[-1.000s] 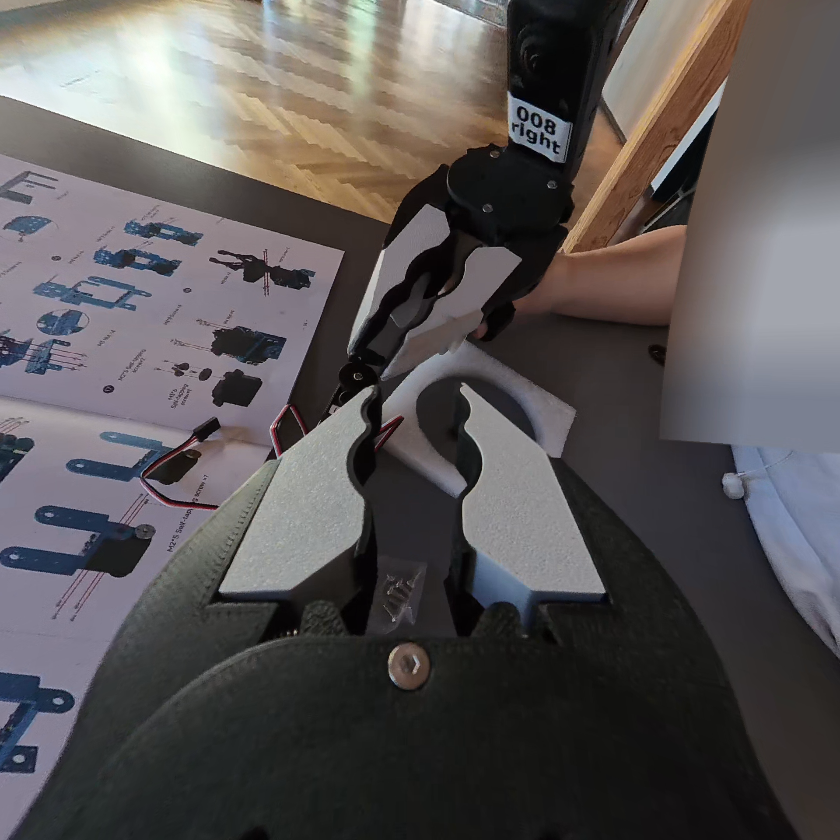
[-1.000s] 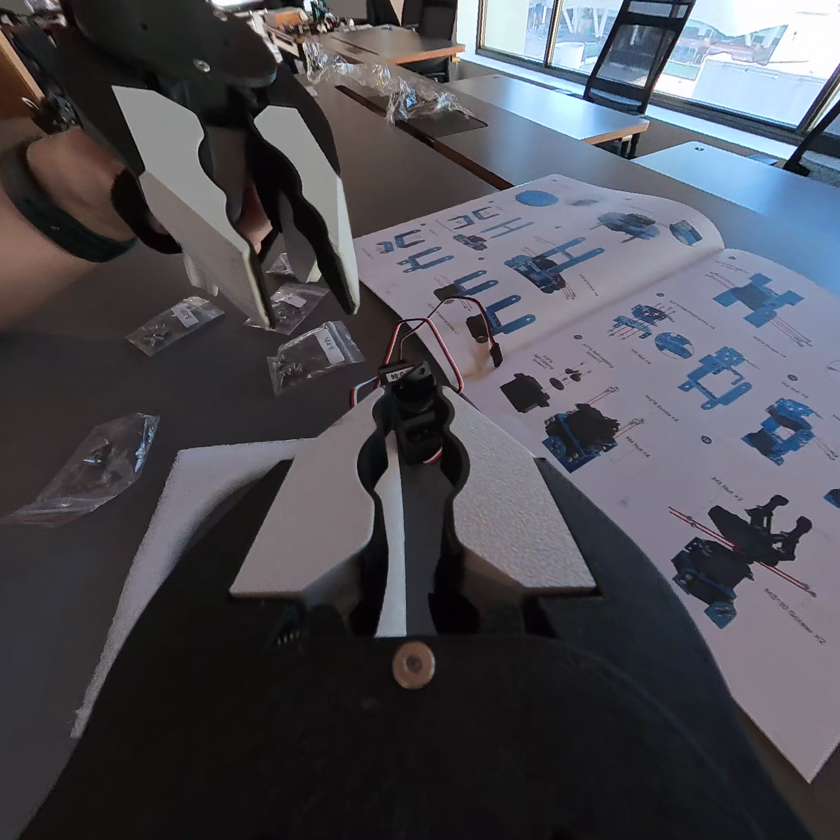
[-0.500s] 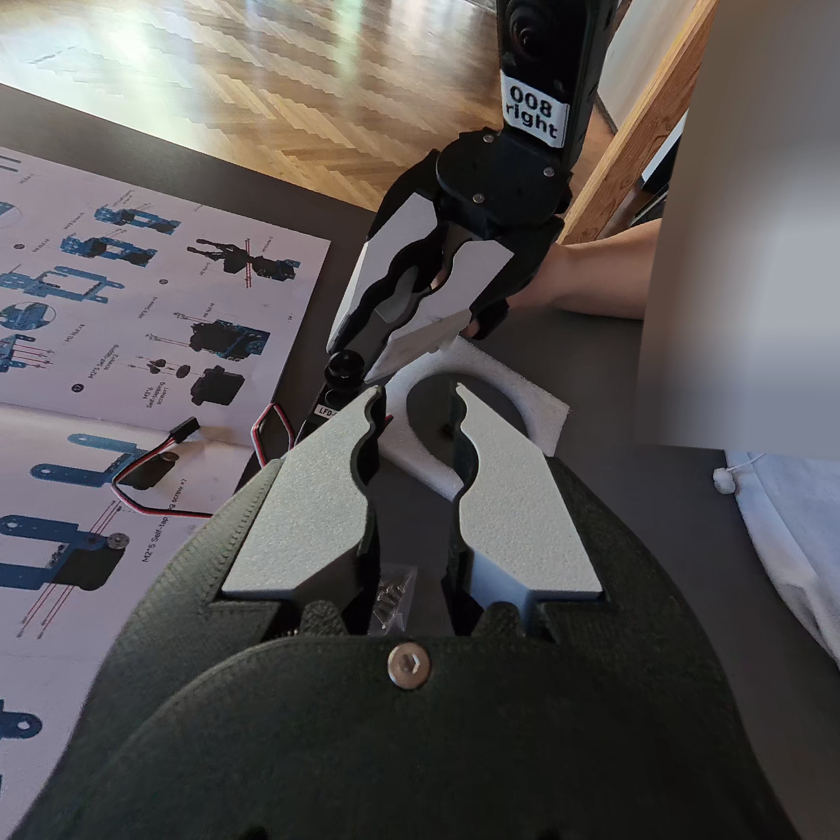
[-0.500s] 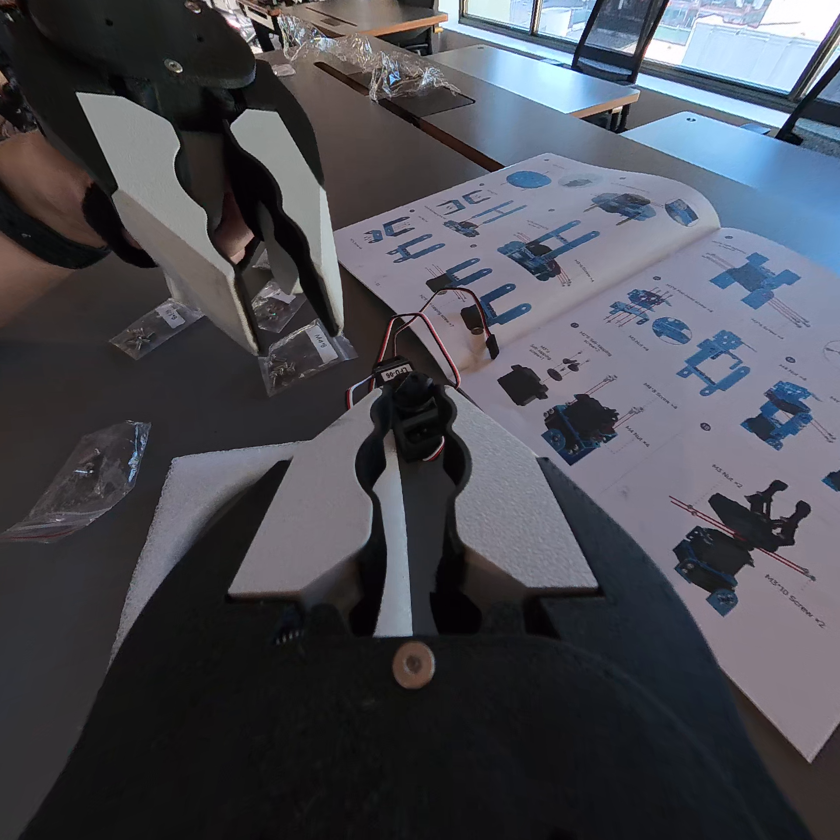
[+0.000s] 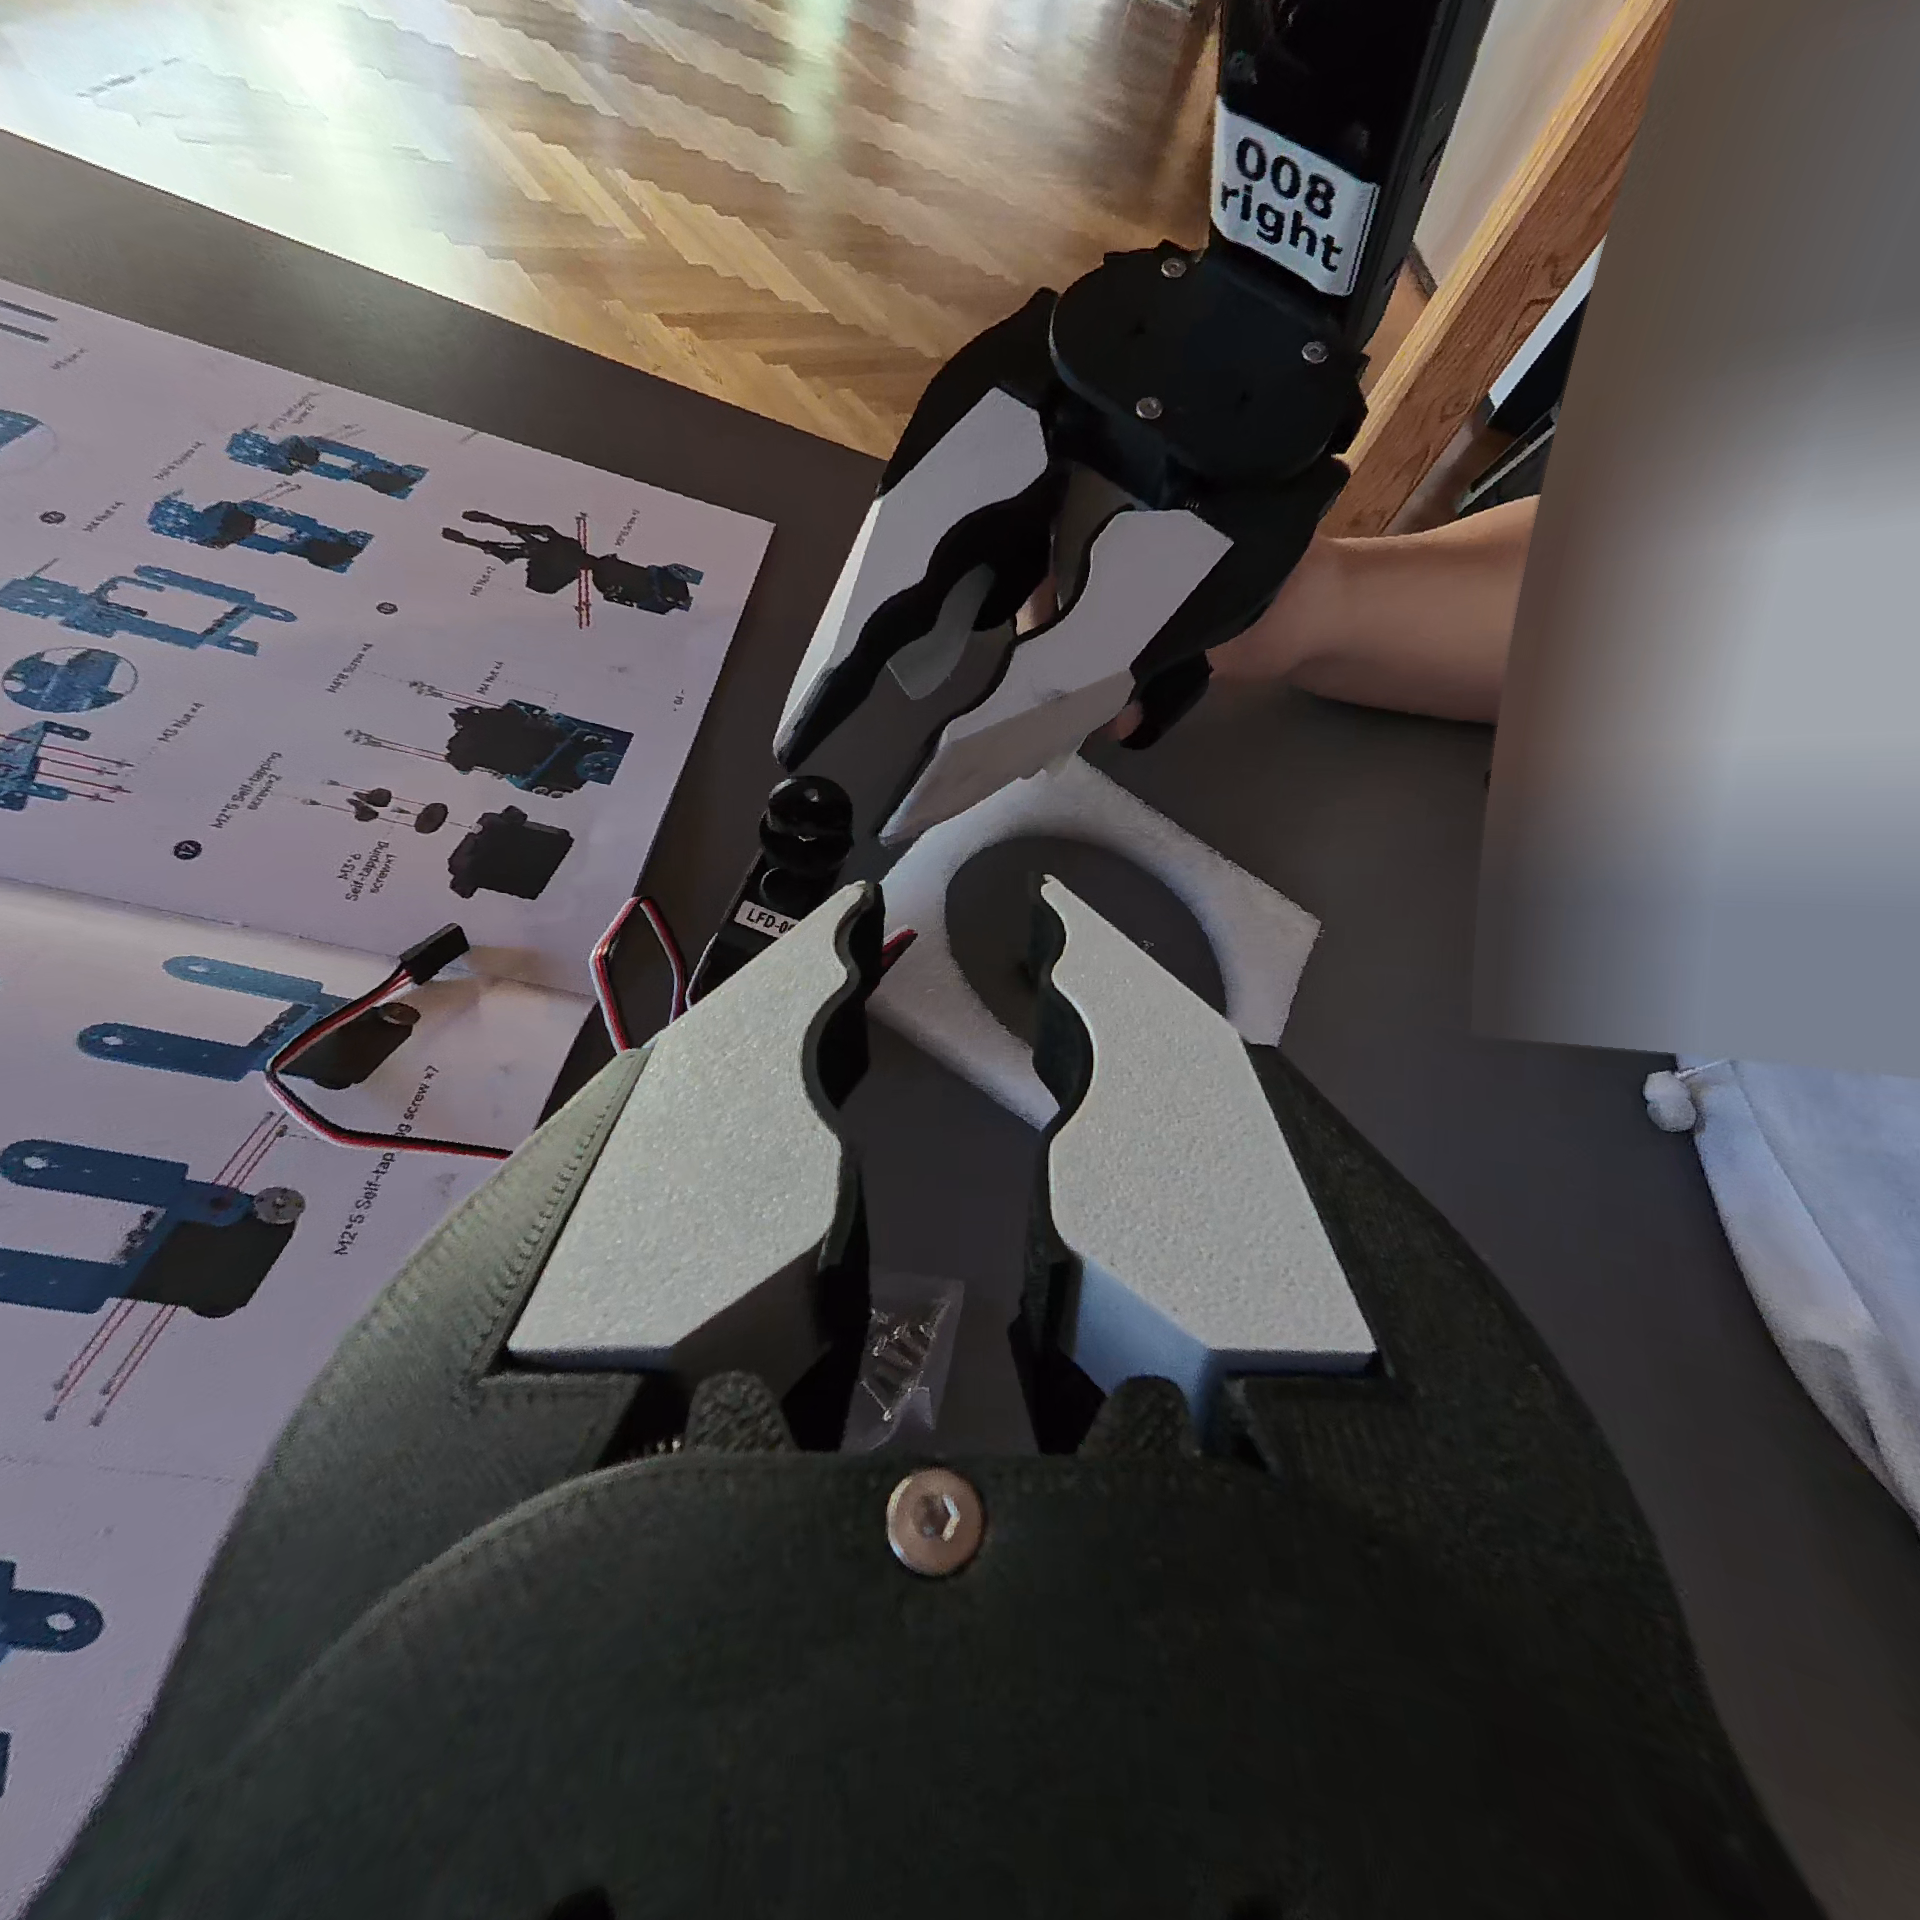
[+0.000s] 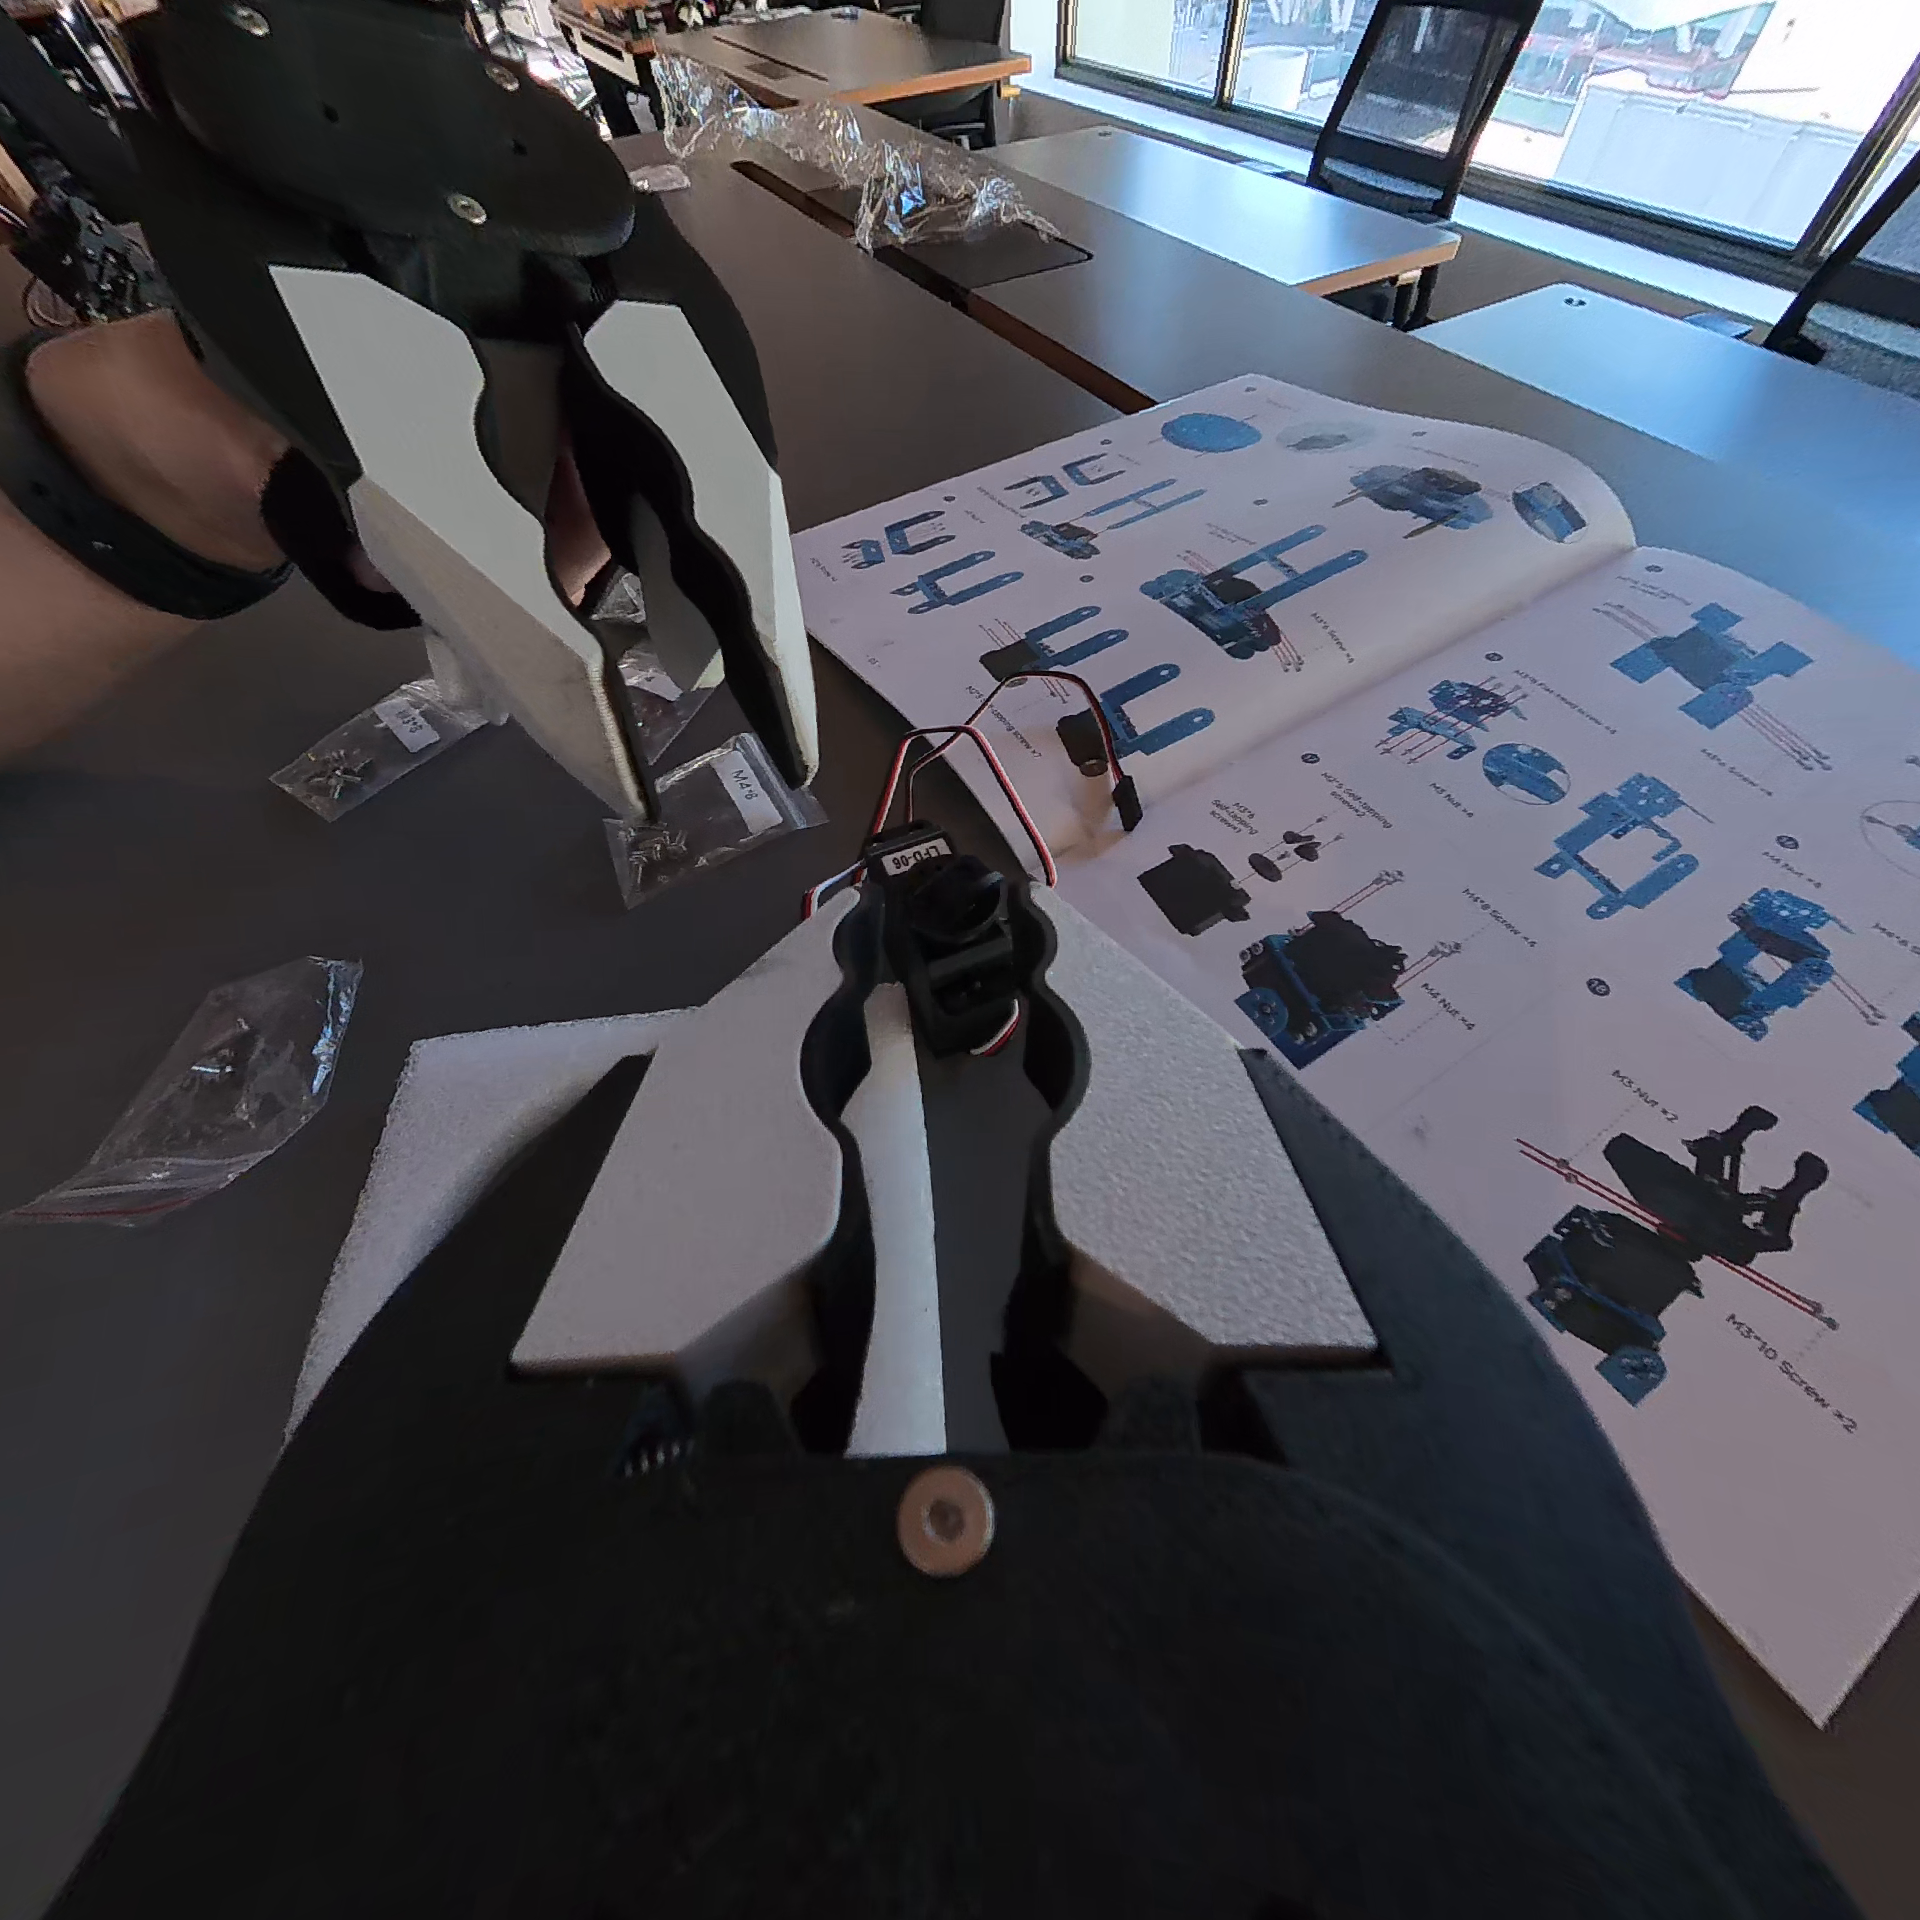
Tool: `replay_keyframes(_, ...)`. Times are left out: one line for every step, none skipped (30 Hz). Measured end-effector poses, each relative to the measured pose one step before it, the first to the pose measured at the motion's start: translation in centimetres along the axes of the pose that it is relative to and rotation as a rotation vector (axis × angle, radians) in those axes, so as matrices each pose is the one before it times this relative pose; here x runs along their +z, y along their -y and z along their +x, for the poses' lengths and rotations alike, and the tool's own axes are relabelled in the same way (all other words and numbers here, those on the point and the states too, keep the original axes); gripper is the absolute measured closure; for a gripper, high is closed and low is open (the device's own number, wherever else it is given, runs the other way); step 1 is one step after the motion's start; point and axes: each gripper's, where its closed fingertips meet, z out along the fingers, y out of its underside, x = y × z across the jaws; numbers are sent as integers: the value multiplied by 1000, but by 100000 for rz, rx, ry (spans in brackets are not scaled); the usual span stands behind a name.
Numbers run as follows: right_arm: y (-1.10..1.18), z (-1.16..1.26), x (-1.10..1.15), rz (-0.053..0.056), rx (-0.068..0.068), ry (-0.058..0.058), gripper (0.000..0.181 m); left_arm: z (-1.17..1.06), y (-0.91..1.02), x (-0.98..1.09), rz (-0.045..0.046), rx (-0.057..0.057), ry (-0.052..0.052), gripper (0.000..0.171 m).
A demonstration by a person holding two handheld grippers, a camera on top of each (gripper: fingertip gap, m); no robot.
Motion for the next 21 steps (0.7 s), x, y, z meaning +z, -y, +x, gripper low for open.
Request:
replay_keyframes(57, 36, -84, 231, -73, -104, 159, -52, -15, 7, -74, -175, 183, 146)
replay_keyframes(85, 63, -122, 215, 396, -144, 158, -46, -22, 0, -226, -36, 306, 146)
replay_keyframes(225, 42, -185, 695, 1037, 227, 157, -52, -38, -18, -365, 59, 404, 146)
replay_keyframes(393, 57, -270, 1133, 1963, 643, 157, -66, -22, -36, -435, 97, 546, 147)
replay_keyframes(431, 218, -278, 799, 3252, 210, 157, -85, -20, -55, -412, 90, 749, 147)
replay_keyframes(268, 379, -268, -454, 4462, -306, 157, -109, 23, -78, -266, 11, 837, 148)
replay_keyframes(78, 566, -226, -1504, 6293, -1162, 161, -114, 46, -75, -113, -156, 822, 149)
replay_keyframes(-19, 445, -142, -2318, 7954, -48, 164, -123, 25, -68, -92, -385, 806, 150)
replay_keyframes(72, 62, -16, -2543, 8029, 2055, 166, -129, -3, -39, -123, -566, 763, 151)
replay_keyframes(-24, -72, 94, -3593, 7337, 1893, 166, -185, -55, -31, -347, -718, 930, 152)
replay_keyframes(-115, -323, 120, -4363, 4873, 2495, 166, -257, -103, -14, -765, -847, 1313, 153)
replay_keyframes(-58, -72, 128, -3306, 2568, -90, 166, -298, -130, -39, -1030, -857, 1573, 153)
replay_keyframes(-23, 191, 103, -2435, 522, -2577, 166, -261, -106, -80, -955, -655, 1414, 153)
replay_keyframes(7, 183, 104, -2037, -40, -2681, 166, -179, -27, -109, -533, -360, 1062, 154)
replay_keyframes(143, -35, 118, -1019, 473, -1393, 166, -136, 62, -153, 29, -240, 965, 155)
replay_keyframes(102, -153, 115, -1104, 528, -706, 166, -109, 154, -181, 443, -290, 867, 155)
replay_keyframes(-60, -48, 171, -2175, 73, -1208, 167, -82, 183, -193, 553, -372, 686, 156)
replay_keyframes(-179, 28, 238, -3101, -201, -1695, 167, -92, 147, -199, 359, -348, 790, 157)
replay_keyframes(-246, -159, 265, -3376, -79, -522, 167, -120, 128, -199, 188, -170, 943, 157)
replay_keyframes(-192, -204, 240, -2898, -22, -186, 167, -70, 116, -189, 231, -2, 762, 157)
replay_keyframes(-120, -174, 181, -1824, -239, -474, 167, -42, 113, -179, 269, 37, 578, 157)
